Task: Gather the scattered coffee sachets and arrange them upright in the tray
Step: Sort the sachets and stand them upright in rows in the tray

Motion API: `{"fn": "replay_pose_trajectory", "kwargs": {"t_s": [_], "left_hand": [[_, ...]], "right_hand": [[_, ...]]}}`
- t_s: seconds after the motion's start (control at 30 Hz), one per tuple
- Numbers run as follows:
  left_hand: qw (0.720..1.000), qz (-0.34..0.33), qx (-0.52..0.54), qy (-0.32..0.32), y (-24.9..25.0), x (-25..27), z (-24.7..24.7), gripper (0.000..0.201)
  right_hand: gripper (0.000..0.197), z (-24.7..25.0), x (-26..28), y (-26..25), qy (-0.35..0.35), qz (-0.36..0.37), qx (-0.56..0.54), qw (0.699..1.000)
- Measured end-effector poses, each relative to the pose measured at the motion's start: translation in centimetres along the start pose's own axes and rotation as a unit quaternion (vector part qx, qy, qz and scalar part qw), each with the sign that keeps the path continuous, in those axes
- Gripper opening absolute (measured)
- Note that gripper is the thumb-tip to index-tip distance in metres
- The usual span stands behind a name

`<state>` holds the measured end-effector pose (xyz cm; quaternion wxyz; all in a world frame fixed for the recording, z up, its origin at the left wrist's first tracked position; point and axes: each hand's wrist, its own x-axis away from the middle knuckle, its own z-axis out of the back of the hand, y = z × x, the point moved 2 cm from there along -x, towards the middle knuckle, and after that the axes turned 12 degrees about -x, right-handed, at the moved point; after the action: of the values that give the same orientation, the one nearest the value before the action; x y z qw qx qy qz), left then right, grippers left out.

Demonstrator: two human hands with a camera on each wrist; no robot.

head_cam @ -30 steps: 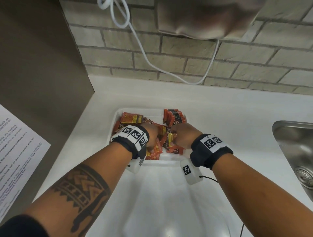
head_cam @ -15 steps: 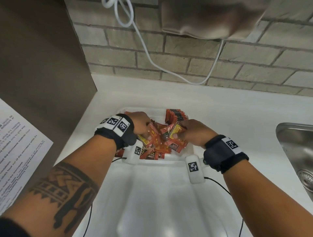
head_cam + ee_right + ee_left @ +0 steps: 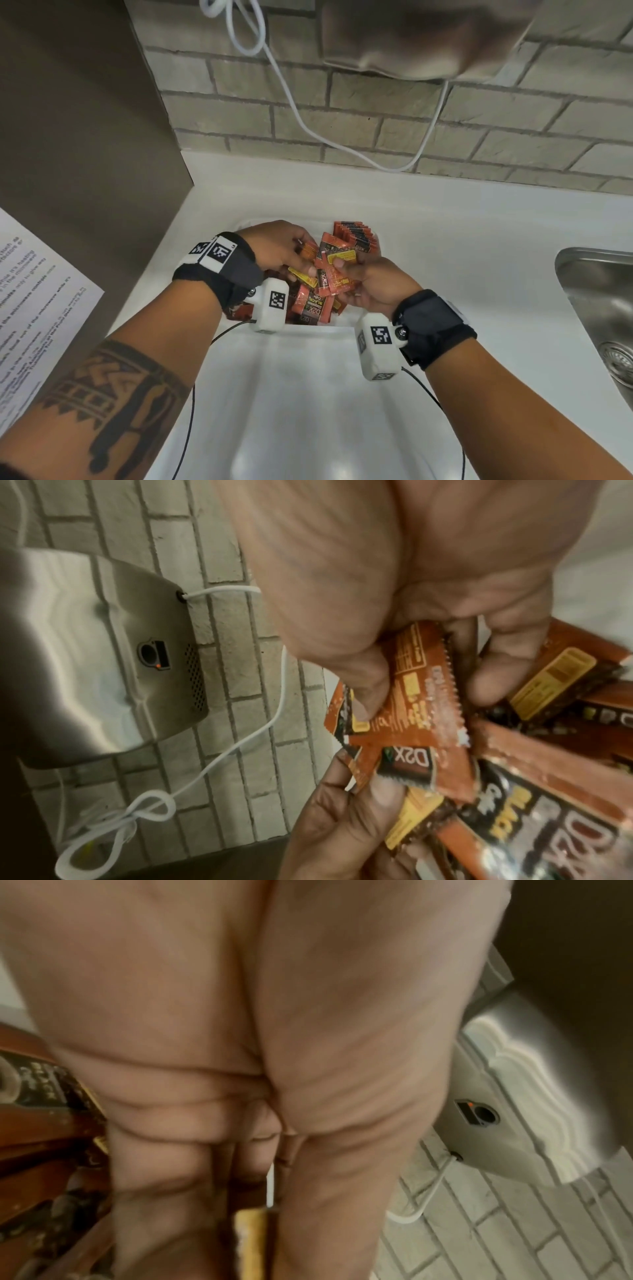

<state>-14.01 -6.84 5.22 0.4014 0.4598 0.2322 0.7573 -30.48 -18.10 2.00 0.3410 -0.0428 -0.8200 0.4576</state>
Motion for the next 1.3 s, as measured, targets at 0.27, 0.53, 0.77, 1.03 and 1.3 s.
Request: {"fn": "replay_pose_trajectory", "kwargs": {"t_s": [0.27,0.53,0.77,1.03,1.3], "left_hand": [[0.96,-0.075,0.269,0.029,0.5,2.2,-1.4,0.054],[0.909,-0.053,0.409,-0.06,2.7,3.2,-3.2,0.053],[0.885,-0.076,0.454,0.069,2.4,3.6,-2.4,0.044],[0.88,-0.02,0.41,0.24,2.2,3.7,-2.9,0.022],[0.887,-0.035,0.37,0.274,2.6,4.8,-2.3,0.017]], "right_hand": [[0.033,-2.4,0.4,-2.2,-0.02,0.088,-0.131,0.987],[0.024,-4.7,0.4,-3.2,0.047,0.16,-0.078,0.983],[0.024,-4.1,-0.1,-2.7,0.069,0.175,0.141,0.972],[0.018,-3.0,1.3,-4.2,0.056,0.214,0.212,0.952],[0.021,-1.7,3.7,-6.5,0.046,0.368,0.092,0.924]]}}
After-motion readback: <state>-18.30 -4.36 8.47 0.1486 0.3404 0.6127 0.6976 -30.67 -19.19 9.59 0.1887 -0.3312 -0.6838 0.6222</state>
